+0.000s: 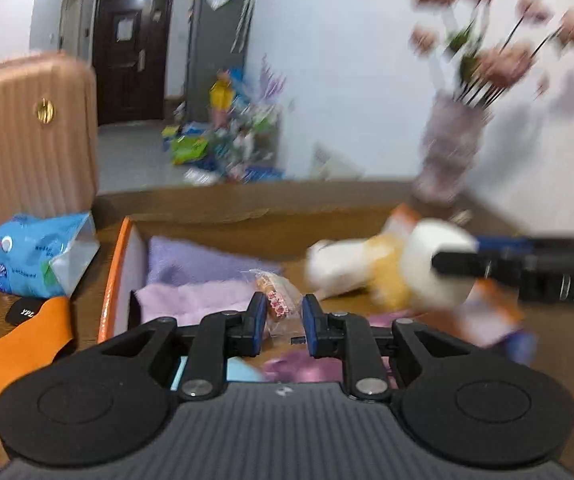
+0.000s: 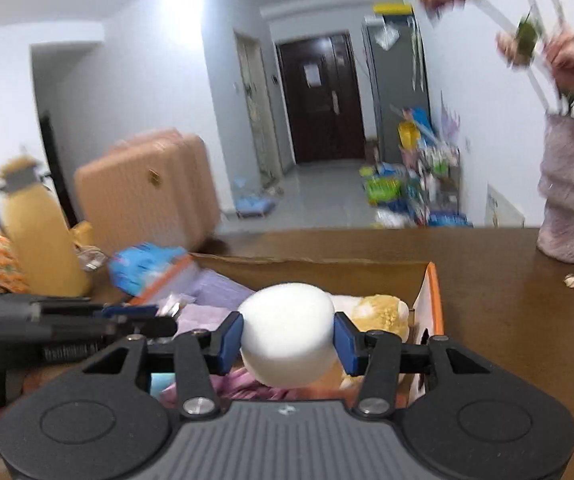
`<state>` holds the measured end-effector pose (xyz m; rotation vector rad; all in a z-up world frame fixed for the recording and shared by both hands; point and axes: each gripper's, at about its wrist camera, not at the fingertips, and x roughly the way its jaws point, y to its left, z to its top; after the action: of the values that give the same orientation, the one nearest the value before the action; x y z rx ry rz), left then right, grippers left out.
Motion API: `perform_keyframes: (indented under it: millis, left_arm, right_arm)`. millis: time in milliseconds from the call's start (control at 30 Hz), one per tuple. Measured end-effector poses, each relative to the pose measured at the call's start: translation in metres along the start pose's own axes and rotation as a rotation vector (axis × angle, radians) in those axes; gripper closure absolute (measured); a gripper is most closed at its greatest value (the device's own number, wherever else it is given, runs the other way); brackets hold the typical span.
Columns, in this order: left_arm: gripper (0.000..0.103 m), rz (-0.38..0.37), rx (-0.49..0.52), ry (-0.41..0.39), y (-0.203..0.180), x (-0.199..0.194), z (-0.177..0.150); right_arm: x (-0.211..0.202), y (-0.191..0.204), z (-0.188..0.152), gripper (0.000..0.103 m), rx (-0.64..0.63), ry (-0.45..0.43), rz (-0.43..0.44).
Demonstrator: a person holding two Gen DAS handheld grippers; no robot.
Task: Organize soft objects
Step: 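Carry the white foam cylinder into the box and release it, then move the right tool to the blue-and-white milk carton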
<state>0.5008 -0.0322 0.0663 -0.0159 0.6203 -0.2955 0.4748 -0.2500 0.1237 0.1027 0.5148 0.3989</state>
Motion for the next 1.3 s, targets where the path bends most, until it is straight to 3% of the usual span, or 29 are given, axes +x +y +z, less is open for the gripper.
perform_keyframes:
  millis: [167,233,300,533,767,833,900,967,1100,1167,1300]
  left_arm:
    - [0.081,-0.041,-0.015,0.08,0.018,0.036,-0.01]
    - [0.074,-0.037,-0.009,0.092,0.02,0.041,-0.015]
    - [0.065,-0.039,-0.013,0.1,0.022,0.043,-0.02]
    - [0.051,-0.045,-0.051,0.075,0.025,0.023,-0.019]
    - [0.042,-0.023,-0.036,-0.047,0.019,-0.056,0.001]
    - [0.037,-0.003,-0.025,-0.094,0.015,-0.085,0.003]
    - [0.032,0.008,-0.013,-0.129,0.007,-0.11,0.0]
    - [0.031,0.039,0.0,-0.163,-0.003,-0.134,-0.01]
    - [0.024,0.085,-0.015,-0.228,-0.024,-0.177,-0.045]
    - [0.021,0.08,-0.036,-0.251,-0.037,-0.199,-0.074]
    - [0.019,0.064,-0.074,-0.23,-0.064,-0.227,-0.137]
  right_arm:
    - [0.074,-0.018,0.004,0.055,0.068,0.128,-0.013]
    - [0.092,-0.017,-0.004,0.054,0.064,0.155,-0.031]
    - [0.096,-0.012,-0.009,0.053,0.035,0.179,-0.045]
    - [0.091,-0.007,-0.008,0.047,0.035,0.229,-0.094]
    - [0.008,-0.002,0.022,0.046,0.04,0.061,-0.095]
    - [-0.025,-0.002,0.03,0.042,0.041,0.007,-0.102]
    - [-0.056,-0.001,0.033,0.033,0.038,-0.044,-0.108]
    - [-0.087,0.003,0.029,0.032,0.018,-0.091,-0.109]
    - [-0.139,0.015,-0.007,0.029,-0.024,-0.162,-0.082]
    - [-0.16,0.021,-0.038,0.021,-0.032,-0.182,-0.071]
    - [-0.189,0.037,-0.112,0.02,-0.062,-0.186,-0.051]
